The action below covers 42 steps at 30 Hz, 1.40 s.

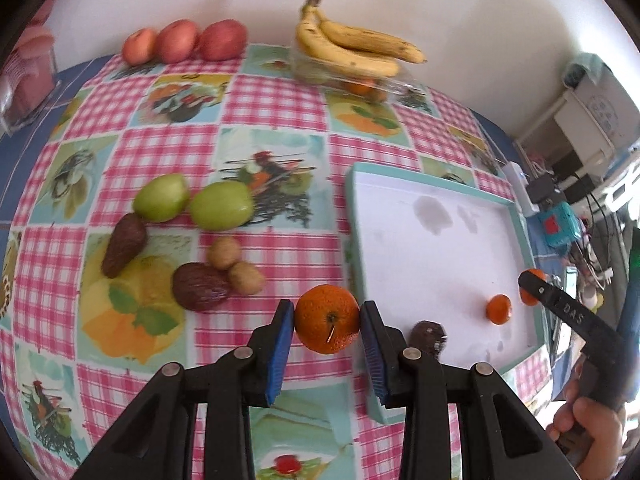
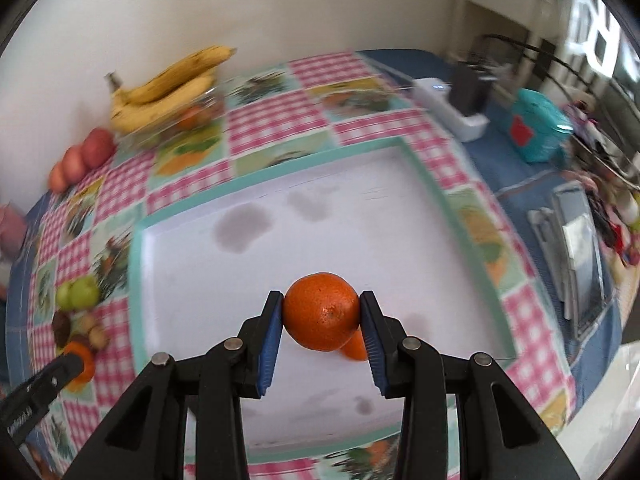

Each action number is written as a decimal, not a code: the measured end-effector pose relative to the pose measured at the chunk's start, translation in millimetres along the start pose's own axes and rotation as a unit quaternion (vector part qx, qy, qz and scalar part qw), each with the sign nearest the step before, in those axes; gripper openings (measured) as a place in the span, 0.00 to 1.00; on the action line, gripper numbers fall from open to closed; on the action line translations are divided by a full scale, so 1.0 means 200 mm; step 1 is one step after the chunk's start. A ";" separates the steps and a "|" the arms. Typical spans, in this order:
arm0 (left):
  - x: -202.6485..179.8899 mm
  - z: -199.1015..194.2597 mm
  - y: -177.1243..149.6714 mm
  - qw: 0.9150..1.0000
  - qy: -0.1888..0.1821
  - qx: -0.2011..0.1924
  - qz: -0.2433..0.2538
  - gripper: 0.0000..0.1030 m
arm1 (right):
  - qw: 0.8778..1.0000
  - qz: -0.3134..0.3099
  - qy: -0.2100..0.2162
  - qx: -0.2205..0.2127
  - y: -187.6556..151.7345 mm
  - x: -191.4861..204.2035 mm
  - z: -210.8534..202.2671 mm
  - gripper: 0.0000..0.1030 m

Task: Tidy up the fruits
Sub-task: 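Carry the orange and tangerine into the white tray and open both tools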

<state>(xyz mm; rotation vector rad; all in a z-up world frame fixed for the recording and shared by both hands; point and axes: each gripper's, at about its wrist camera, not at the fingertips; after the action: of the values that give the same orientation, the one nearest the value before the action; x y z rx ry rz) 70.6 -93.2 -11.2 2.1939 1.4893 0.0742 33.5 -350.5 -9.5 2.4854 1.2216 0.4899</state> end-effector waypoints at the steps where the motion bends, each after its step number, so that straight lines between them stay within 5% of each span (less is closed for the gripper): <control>1: -0.02 0.00 0.01 1.000 -0.003 -0.002 0.004 0.35 | 1.000 0.007 -0.005 -0.004 0.01 -0.02 0.00 0.39; 9: -0.30 0.01 0.04 0.997 -0.031 -0.011 0.068 0.35 | 0.997 0.055 -0.047 -0.039 0.08 -0.21 -0.05 0.39; 20: -0.65 0.11 0.01 0.987 -0.052 0.010 0.153 0.35 | 0.994 0.087 -0.042 -0.043 0.11 -0.37 -0.10 0.39; 31: -0.79 0.32 -0.06 0.979 -0.041 0.074 0.184 0.35 | 0.994 0.092 -0.036 0.044 0.06 -0.43 0.13 0.39; 42: -0.80 0.40 -0.09 0.977 -0.030 0.093 0.188 0.35 | 0.992 0.100 -0.042 0.063 0.04 -0.47 0.19 0.39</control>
<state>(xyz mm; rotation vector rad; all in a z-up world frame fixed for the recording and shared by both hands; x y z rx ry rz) 15.3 -259.2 -53.5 2.5808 1.0695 -0.0075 2.2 -435.1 -55.5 2.7221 1.0063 0.3617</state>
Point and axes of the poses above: each gripper's, at about its wrist camera, not at the fingertips, and z roughly the way its jaws point, x to its left, y to its top, and after that the axes turned 13 degrees about z, right-handed
